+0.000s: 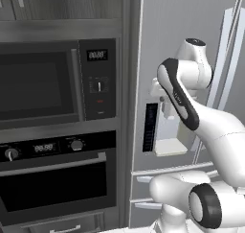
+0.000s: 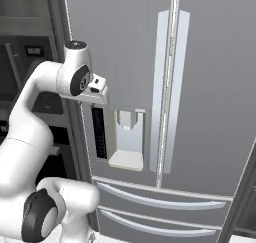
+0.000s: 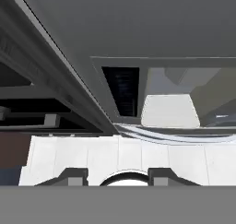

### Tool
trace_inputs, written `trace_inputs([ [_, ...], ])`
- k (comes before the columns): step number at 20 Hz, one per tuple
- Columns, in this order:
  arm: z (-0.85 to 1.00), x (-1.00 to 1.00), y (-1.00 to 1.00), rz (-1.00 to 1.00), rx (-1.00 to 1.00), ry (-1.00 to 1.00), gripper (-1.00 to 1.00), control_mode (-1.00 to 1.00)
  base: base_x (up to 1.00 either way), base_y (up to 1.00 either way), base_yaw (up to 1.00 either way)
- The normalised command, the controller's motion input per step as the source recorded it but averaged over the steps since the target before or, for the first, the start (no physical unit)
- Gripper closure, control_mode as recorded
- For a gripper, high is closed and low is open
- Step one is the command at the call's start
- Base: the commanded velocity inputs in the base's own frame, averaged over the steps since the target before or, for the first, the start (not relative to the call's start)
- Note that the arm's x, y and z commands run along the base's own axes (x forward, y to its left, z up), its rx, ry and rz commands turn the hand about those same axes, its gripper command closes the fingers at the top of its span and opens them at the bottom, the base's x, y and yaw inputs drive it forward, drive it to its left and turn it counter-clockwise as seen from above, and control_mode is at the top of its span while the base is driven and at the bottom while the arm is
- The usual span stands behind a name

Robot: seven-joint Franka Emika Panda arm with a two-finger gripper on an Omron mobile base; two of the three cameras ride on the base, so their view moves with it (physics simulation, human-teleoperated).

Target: Take the fish from the oven and place it on the plate on the counter.

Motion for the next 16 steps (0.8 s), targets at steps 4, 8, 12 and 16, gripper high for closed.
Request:
trace_inputs([
  [4,-0.02,-0.23,0.08,0.04,0.00,0.00,-1.00,-1.00,0.00,0.00,0.00],
  [8,0.00,-0.52,0.74,0.05,0.00,-0.12,-1.00,-1.00,0.00,0.00,0.00],
  [12,-0.02,-0.62,1.00,0.06,0.00,-0.15,-1.00,-1.00,0.00,0.00,0.00],
  [16,-0.21,-0.48,1.00,0.21,-0.12,-0.07,-1.00,-1.00,0.00,0.00,0.00],
])
